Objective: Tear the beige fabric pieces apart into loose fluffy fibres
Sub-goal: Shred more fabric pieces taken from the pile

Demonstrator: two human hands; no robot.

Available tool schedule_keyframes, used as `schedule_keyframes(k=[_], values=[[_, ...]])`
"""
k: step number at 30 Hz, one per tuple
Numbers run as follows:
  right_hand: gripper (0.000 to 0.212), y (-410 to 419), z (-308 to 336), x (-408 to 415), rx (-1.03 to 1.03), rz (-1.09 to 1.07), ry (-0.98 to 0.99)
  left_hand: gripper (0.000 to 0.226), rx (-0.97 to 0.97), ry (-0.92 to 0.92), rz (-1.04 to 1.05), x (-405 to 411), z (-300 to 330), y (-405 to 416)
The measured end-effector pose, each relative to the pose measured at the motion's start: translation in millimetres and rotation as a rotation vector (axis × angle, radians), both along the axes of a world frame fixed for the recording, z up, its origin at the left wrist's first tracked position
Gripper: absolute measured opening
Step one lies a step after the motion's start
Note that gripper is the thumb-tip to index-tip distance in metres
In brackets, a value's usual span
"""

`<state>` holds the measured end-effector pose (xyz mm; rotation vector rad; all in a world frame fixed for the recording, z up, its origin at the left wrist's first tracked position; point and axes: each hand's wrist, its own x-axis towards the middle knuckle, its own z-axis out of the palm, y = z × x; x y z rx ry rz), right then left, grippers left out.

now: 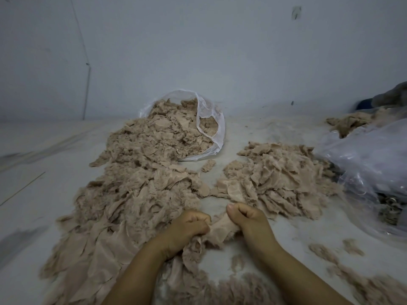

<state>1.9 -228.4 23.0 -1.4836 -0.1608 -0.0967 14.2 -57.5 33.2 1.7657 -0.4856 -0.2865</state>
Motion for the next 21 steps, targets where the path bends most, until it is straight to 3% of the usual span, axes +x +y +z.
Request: schedule_keyframes(k=[4,8,11,13,14,17,21], values=[[0.044,-2.1,0.0,3.3,0.077,-0.107,0.078,0.026,-0.069,0.026,0.005,0.6,0.3,1.9],[0.04,-25.4,2.9,12.5,0.129,-0.308,0.05,0.024,-0.272,0.138,0.059,1.0,2.2,11.8],[0.018,-24.8,11.2,15.9,0.377,-0.181,0.053,0.026,-0.268,0.043,0.142,3.1,0.3,9.5],[0.046,-19.3,13.9,16.6,0.619,-0.066,0.108,0.031,-0.18,-0.064,0.152,1.6,-0.3,1.4],[0.058,-17.6,13.6,14.2,0.613,-0.045,0.126,0.031,-0.169,-0.086,0.167,0.5,-0.6,-1.9],[0.07,-5.9,10.1,-1.7,0.191,0.015,0.156,0.031,-0.179,-0.164,0.246,3.1,-3.6,-4.1],[0.051,13.1,0.9,-11.1,-0.216,0.142,0.186,0.017,-0.065,-0.327,0.312,8.1,-10.8,-13.2]])
